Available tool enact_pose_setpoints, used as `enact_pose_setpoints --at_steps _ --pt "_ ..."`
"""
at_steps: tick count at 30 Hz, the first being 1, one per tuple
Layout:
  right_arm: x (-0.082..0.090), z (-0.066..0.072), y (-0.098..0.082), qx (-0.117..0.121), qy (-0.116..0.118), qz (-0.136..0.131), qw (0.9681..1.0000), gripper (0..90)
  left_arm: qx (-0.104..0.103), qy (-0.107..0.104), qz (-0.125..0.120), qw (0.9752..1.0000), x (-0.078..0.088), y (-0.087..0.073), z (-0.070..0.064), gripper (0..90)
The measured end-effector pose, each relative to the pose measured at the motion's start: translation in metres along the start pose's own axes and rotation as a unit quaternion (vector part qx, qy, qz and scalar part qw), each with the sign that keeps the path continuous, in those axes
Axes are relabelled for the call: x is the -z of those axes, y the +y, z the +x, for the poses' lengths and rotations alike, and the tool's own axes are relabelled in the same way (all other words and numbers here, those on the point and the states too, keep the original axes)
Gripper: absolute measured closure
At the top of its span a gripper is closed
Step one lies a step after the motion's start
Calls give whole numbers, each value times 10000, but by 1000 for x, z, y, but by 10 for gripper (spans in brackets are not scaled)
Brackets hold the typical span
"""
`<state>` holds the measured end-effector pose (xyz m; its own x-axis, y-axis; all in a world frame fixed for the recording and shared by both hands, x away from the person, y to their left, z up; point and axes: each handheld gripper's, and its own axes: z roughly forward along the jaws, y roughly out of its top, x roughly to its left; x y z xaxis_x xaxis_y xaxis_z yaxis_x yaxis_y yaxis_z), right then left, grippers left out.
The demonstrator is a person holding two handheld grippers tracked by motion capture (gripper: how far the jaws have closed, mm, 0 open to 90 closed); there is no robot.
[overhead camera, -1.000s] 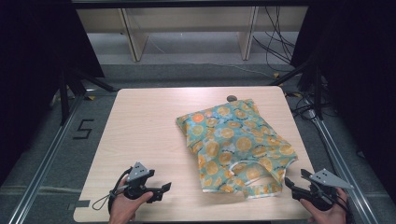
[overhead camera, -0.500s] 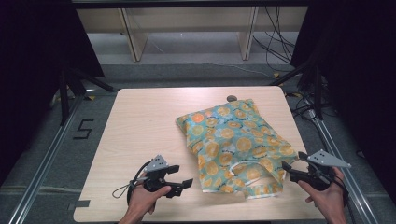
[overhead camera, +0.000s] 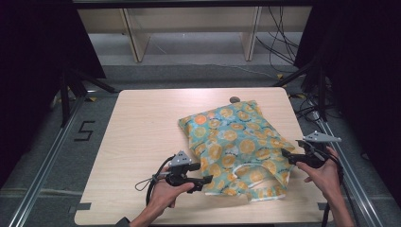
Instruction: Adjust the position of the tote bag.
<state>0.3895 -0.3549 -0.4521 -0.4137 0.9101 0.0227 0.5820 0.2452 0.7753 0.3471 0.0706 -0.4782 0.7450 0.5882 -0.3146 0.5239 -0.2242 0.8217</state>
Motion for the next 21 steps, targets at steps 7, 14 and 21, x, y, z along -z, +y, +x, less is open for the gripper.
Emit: enact_pose_setpoints --at_steps 7,14,21 --pt "-13 -5 -6 -398 375 385 9978 375 -77 -51 -161 9998 -9 1 11 777" --pt "-14 1 -14 -148 696 454 9964 841 -190 118 -186 9996 2 6 32 889" --pt "-13 35 -12 353 1103 549 9918 898 -169 469 -285 9983 22 9 63 890"
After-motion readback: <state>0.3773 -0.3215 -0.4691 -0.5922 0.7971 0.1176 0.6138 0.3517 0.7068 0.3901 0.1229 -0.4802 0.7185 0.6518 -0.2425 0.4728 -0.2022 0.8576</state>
